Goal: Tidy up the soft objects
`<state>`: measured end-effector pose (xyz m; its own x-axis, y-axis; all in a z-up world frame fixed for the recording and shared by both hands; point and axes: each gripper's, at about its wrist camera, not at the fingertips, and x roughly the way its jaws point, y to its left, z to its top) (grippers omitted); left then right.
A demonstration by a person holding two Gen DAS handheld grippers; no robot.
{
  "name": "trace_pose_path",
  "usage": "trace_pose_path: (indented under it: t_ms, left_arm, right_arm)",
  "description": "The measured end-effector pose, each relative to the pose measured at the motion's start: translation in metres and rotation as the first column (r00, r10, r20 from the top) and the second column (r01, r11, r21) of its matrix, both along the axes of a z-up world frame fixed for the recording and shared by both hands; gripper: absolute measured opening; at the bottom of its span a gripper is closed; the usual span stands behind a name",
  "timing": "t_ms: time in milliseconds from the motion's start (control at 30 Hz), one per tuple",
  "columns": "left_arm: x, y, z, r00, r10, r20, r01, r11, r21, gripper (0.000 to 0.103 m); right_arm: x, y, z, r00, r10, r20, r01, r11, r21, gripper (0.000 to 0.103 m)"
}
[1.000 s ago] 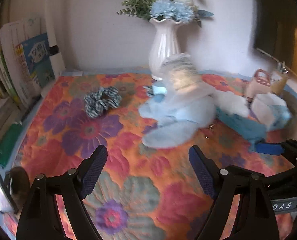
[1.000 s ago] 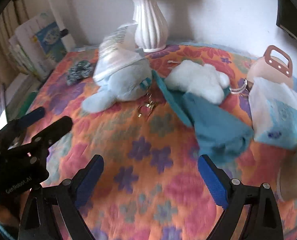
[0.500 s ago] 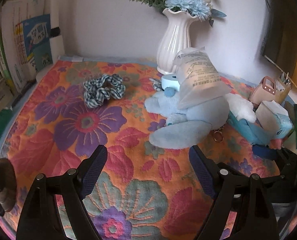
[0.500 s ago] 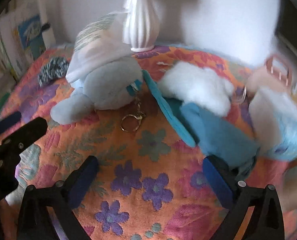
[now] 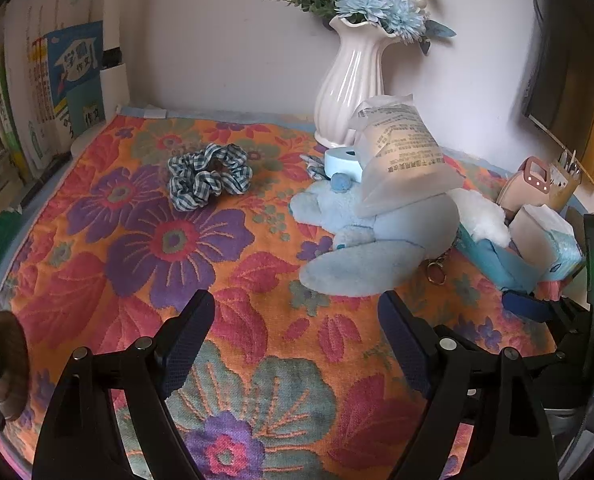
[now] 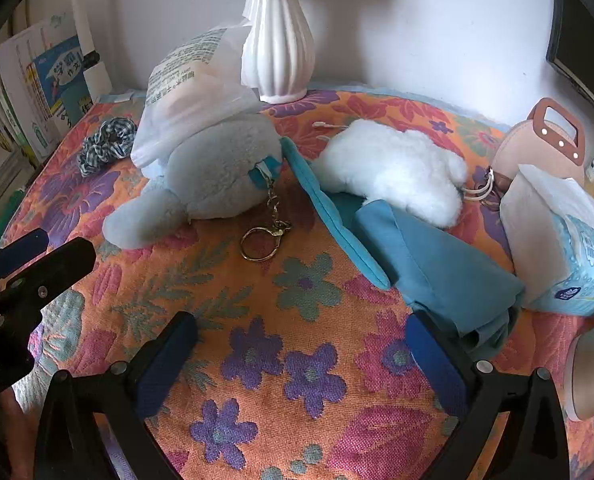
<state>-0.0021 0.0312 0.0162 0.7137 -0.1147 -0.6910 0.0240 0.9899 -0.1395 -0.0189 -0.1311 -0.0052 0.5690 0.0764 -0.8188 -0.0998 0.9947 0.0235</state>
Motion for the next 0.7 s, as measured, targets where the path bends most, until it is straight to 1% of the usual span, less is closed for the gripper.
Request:
trace_pose_path:
  t_ms: [133,700]
  left_arm:
    - [0.0005,0.0027,-0.001,1.0,-0.001,-0.005,0.001,1.0,-0.019,0.082]
    - [0.0001,0.0018,-0.0009,1.0,-0.009,-0.007,0.009,1.0,-0.028,0.082]
  right_arm:
    - [-0.0005,0.0,0.0002,1.0,0.0,0.0,0.0,1.0,0.0,0.103]
    - [-0.0002,0.0002,0.0001,1.0,-0.001,0.0,0.001,1.0,0.0,0.103]
